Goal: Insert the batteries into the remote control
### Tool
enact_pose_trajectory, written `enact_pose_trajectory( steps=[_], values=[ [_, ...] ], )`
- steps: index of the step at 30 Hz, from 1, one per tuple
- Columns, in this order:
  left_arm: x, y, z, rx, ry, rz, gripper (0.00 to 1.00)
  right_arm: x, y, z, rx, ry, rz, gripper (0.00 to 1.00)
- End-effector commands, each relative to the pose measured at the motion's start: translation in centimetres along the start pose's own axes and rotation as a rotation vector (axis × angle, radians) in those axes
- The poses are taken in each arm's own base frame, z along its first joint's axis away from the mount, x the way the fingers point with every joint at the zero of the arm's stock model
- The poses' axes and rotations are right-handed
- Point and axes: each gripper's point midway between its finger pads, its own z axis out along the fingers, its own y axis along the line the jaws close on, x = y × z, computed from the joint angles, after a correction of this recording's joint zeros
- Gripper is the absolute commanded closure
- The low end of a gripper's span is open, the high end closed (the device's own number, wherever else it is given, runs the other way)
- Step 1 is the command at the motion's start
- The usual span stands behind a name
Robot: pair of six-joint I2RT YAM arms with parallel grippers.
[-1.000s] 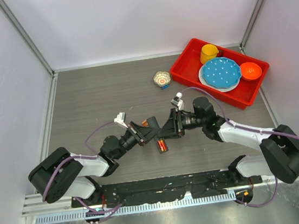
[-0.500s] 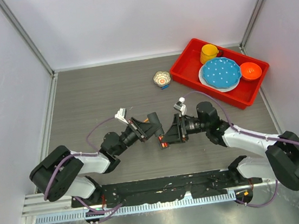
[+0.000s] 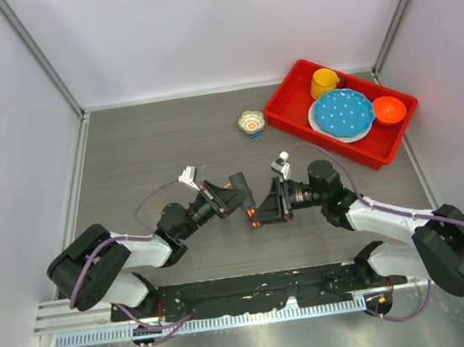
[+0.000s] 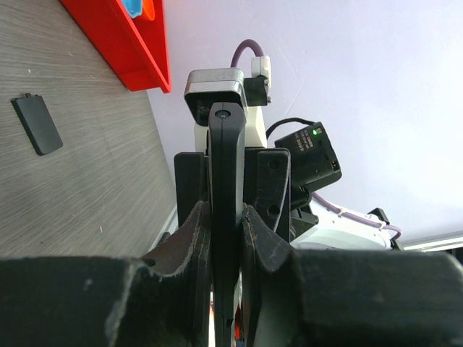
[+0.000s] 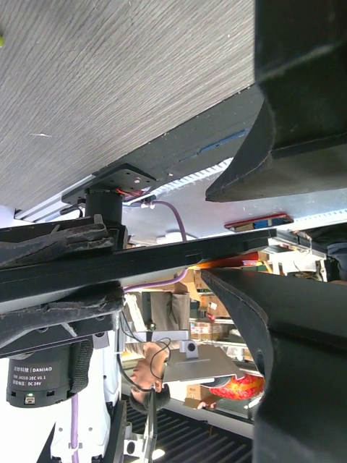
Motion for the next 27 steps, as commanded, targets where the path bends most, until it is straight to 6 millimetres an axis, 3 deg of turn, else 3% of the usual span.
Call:
enact_pose_trajectory(
  steps=[1,19,27],
  values=[
    [-1.2,-6.2,0.1,0.244,-0.041,0.056,1.00,-0.1,1.5,-0.1,-0.056,-0.002,-0.056,0.56],
    [-1.0,-6.1,0.0,0.241,-0.030,0.045,1.00,-1.7,0.1,0.3,0.022,-0.094,-0.035,0.80],
    [-0.9,-5.9,-0.3,0.234,-0.032,0.045,1.00,-2.2,0.5,0.4,0.022,-0.107,-0.047,0.81]
  ],
)
